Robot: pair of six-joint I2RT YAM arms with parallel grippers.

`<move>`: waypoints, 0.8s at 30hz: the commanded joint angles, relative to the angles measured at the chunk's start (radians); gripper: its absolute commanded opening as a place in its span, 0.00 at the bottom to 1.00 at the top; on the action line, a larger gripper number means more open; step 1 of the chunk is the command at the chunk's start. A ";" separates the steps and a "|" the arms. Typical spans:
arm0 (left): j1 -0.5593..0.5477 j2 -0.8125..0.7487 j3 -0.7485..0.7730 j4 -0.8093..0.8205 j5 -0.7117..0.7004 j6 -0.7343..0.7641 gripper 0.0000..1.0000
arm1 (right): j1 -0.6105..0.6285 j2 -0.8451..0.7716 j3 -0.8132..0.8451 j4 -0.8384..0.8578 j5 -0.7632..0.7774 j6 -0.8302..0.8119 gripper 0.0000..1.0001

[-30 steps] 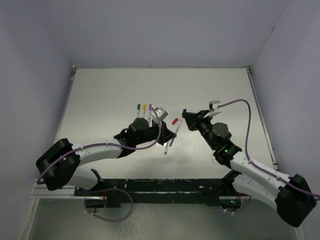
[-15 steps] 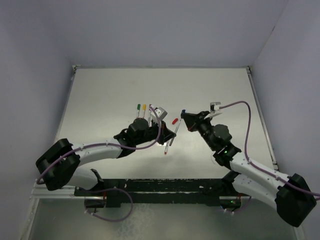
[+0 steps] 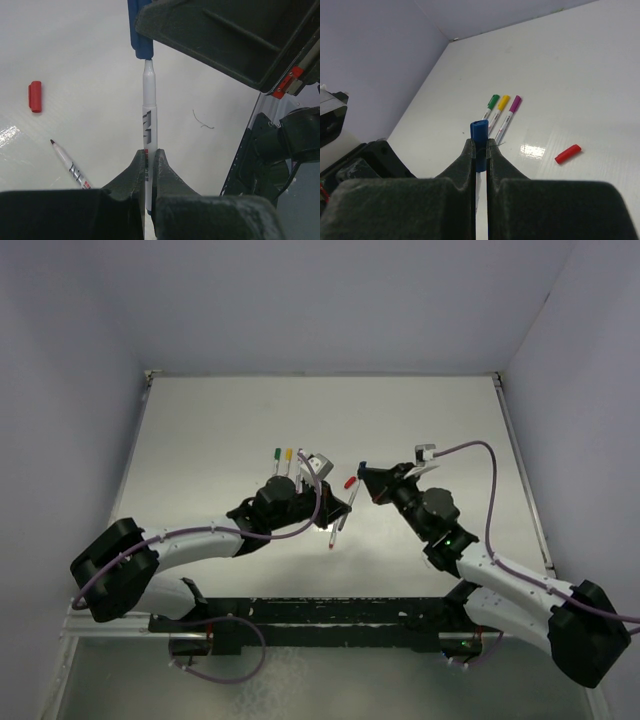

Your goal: Insert the pens into the pen caps

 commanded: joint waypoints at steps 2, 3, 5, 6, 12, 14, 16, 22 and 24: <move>-0.003 -0.032 0.001 0.052 -0.011 -0.014 0.00 | 0.011 0.010 0.013 0.066 -0.016 0.002 0.00; -0.002 -0.032 0.000 0.054 -0.014 -0.016 0.00 | 0.013 0.011 0.014 0.066 -0.017 0.004 0.00; -0.003 -0.035 -0.001 0.058 -0.025 -0.018 0.00 | 0.017 0.013 0.013 0.067 -0.019 0.004 0.00; -0.003 -0.038 -0.001 0.060 -0.030 -0.020 0.00 | 0.020 0.013 0.014 0.066 -0.018 0.004 0.00; -0.003 -0.047 -0.012 0.086 -0.075 -0.037 0.00 | 0.045 0.015 0.014 0.061 -0.014 0.005 0.00; -0.003 -0.054 -0.019 0.096 -0.095 -0.045 0.00 | 0.055 0.016 0.014 0.059 -0.016 0.005 0.00; -0.003 -0.064 -0.026 0.107 -0.115 -0.053 0.00 | 0.061 0.017 0.013 0.055 -0.014 0.005 0.00; -0.003 -0.087 -0.034 0.146 -0.148 -0.062 0.00 | 0.084 0.037 0.019 0.048 -0.018 0.006 0.00; -0.003 -0.093 -0.037 0.174 -0.158 -0.068 0.00 | 0.097 0.056 0.027 0.044 -0.024 0.007 0.00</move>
